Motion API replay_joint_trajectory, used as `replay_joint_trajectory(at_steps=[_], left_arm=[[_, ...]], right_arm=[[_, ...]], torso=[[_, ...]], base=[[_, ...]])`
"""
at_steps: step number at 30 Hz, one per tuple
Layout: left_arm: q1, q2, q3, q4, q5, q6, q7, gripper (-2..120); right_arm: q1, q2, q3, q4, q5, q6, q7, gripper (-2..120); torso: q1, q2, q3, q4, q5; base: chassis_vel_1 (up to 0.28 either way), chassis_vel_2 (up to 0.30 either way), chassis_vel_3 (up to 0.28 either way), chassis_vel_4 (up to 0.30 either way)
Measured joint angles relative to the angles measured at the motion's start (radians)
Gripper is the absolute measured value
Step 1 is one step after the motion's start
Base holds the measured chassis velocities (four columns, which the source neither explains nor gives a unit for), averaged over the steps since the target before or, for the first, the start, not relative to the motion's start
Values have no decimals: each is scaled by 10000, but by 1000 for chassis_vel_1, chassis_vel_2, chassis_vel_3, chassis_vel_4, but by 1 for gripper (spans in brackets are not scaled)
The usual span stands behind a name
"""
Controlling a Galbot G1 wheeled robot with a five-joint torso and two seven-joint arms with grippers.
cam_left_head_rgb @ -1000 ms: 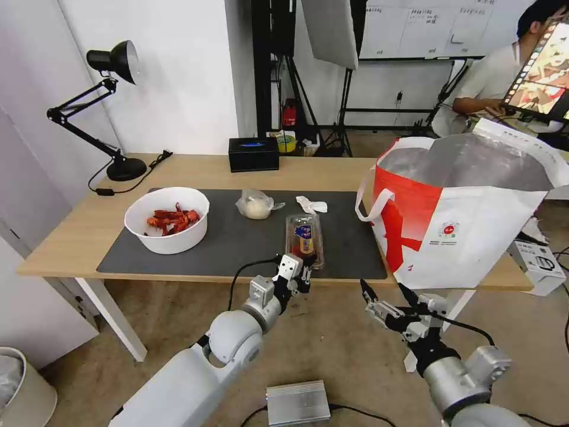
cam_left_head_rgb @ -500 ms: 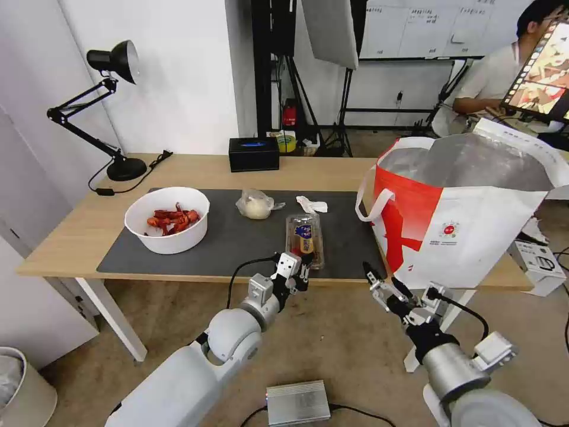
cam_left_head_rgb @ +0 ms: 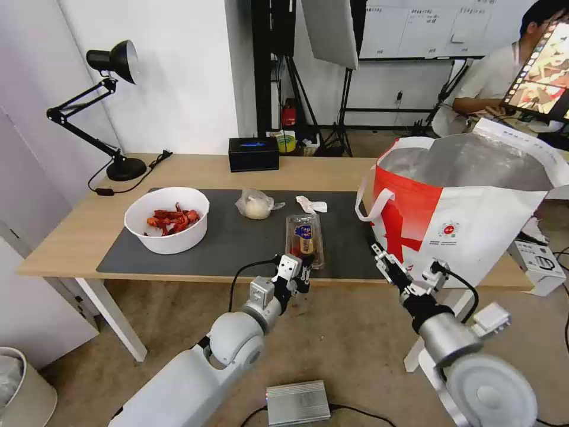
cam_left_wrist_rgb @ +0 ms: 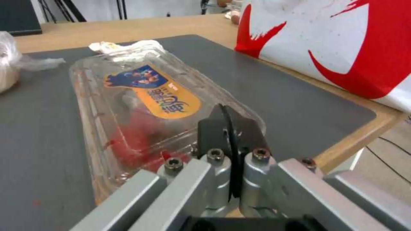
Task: Pick up the trash from the table and place it into the takeout bag.
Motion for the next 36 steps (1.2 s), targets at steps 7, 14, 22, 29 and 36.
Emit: replay_joint_trajectory(at_steps=[7,14,22,29,36], left_arm=[[-71,-24,9,43,-104,-12,-11,0],[-3,-60,129,77,-85,-69,-66,0],[68,-141,98,124,-41,-170,-77,0],[63,-213,116,205,-20,-190,-77,0],[19,-247,143,331,-14,-255,-72,0]], right_arm=[[751,-395,64,-499,1031,-1226,363,100],[1691,-984,136,-1093,1991,-2004,522,100],[2373,-1325,165,-1586,2613,-2502,1002,100],[3021,-1438,82,-2033,3125,-2950,1806,100],[3686,-1506,-204,-2552,3301,-3132,2143,100]], torso=[[0,0,0,0,1],[0,2,-1,0,0],[0,1,-1,0,1],[-1,1,-1,0,0],[-1,1,-1,0,0]], base=[[0,0,0,0],[0,0,0,0],[0,0,0,0],[0,0,0,0],[0,0,0,0]])
